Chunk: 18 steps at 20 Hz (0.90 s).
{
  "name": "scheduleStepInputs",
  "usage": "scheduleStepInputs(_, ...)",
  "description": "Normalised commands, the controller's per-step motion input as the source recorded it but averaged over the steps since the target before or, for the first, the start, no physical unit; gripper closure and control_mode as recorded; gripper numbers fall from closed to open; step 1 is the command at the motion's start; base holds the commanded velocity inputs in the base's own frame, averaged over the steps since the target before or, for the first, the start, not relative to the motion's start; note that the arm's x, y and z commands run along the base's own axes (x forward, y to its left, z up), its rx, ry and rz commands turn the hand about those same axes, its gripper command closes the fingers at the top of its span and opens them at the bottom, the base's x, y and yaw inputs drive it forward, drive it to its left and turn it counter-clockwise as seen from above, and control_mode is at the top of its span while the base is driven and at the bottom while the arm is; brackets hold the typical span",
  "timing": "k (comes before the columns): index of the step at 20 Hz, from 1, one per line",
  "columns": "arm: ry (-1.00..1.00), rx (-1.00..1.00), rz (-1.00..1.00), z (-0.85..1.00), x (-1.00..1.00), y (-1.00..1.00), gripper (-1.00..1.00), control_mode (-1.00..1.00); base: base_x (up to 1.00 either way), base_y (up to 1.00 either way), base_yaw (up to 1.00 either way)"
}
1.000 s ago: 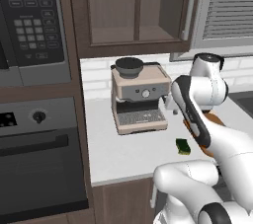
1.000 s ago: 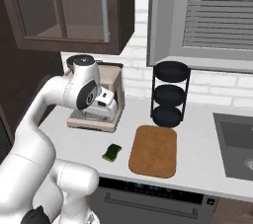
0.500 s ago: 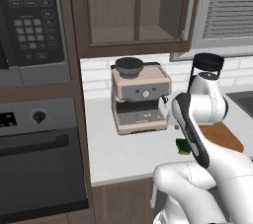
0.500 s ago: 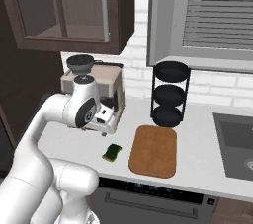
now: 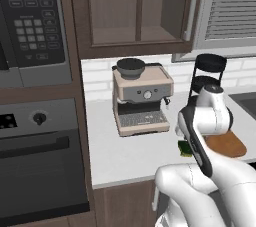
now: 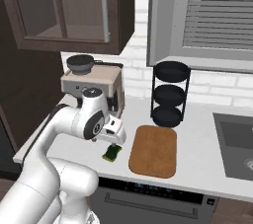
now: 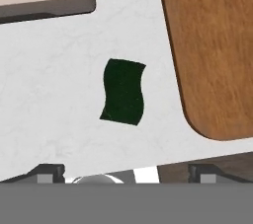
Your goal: Pick up the sponge from the counter and clean the cutting board by briefly scrubbing or pressing down on the cutting board. Once finished, release the sponge.
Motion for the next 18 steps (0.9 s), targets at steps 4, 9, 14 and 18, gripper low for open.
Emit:
scheduleStepInputs(4, 0.0, 0.0, 0.0, -0.35, 0.0, -0.02, -1.0, -1.0, 0.0, 0.0, 0.0)
scheduleStepInputs(9, 0.0, 0.0, 0.0, -0.33, 0.01, 0.0, -1.0, -1.0, 0.0, 0.0, 0.0)
scheduleStepInputs(14, 0.0, 0.0, 0.0, -0.33, 0.03, 0.0, -1.0, -1.0, 0.0, 0.0, 0.0)
scheduleStepInputs(18, 0.0, 0.0, 0.0, -0.3, 0.11, 0.0, -1.0, -1.0, 0.0, 0.0, 0.0)
